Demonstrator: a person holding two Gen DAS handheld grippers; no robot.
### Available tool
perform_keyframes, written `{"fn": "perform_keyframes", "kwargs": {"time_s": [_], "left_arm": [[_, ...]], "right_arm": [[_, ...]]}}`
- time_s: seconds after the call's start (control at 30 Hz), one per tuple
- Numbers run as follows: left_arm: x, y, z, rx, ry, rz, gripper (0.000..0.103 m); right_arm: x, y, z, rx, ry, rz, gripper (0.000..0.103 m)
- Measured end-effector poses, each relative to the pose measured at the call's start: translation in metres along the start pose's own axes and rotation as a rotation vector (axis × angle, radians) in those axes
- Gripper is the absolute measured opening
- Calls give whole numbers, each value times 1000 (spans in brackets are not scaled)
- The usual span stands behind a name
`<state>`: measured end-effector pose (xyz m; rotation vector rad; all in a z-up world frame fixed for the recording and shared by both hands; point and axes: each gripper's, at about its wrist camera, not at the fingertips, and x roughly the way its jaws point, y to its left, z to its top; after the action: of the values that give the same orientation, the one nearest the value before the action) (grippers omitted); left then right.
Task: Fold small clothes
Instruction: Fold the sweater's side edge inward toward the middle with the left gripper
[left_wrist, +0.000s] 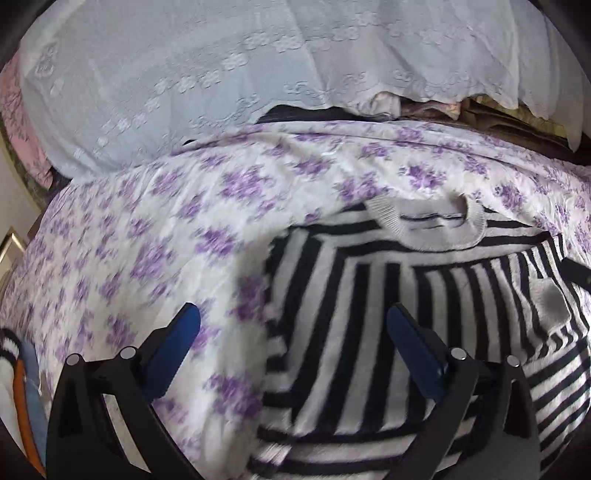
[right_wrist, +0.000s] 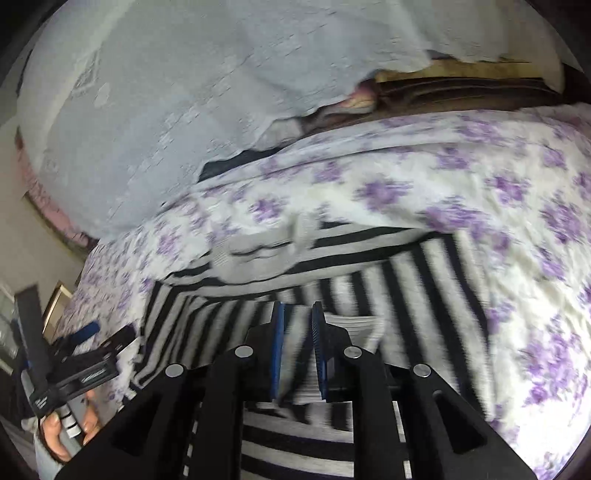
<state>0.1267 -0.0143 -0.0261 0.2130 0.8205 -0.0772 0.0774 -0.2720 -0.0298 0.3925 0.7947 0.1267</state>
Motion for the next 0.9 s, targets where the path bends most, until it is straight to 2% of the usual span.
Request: {"fn": "perform_keyframes", "kwargs": {"time_s": [0.13,0.2,0.23,0.27,0.37,0.47,0.57,0.67,0.8,0.9], "left_arm": [[38,-18,10,14,49,48,99],[56,-21,9,19,56,118,99],[67,-19,8,19,66,155,99],[82,-15,4,13,94,170,99],[94,3,-2,-85,118,74,99],[85,6,-3,-86,119,62,99],[57,6,-14,-51,75,22,98],[34,10,-33,-44,40,-1,98],[39,21,-60,-96,116,-61,99],[52,32,-71,-170,147,-124,99]], "right_arm": [[41,13,0,-21,72,-20,17],[59,10,-2,-24,99,-53,17],[63,8,-6,-28,103,-65,11],[67,6,-9,-27,104,-60,10],[68,3,-12,-22,96,-42,10],[57,6,-14,-31,77,-66,10],[28,13,-24,-84,16,-73,15],[12,10,-34,-79,4,-68,16],[16,-1,-51,-55,50,-75,16],[19,-1,-60,-79,31,-82,16]]}}
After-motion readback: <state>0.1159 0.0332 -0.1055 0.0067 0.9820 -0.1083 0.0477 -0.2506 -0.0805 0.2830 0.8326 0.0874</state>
